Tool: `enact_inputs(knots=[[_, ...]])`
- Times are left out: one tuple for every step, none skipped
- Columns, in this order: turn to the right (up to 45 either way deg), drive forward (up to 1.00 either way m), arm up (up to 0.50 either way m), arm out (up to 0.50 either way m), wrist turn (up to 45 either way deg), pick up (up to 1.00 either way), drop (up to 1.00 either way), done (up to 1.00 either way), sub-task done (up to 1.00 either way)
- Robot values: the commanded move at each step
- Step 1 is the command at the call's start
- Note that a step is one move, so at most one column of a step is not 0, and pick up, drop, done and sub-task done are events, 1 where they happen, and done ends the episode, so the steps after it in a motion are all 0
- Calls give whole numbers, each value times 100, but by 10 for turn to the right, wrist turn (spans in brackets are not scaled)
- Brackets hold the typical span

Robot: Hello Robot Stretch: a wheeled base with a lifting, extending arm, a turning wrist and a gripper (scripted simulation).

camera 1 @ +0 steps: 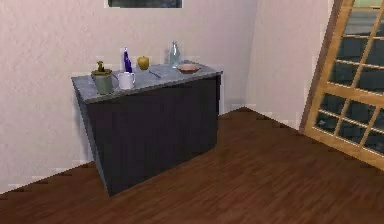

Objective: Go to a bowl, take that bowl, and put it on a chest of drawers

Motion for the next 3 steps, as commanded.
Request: enact_inputs(knots=[[0,25,0,0,0,0,0,0,0],[210,0,0,0,0,0,0,0,0],[0,70,0,0,0,0,0,0,0]])
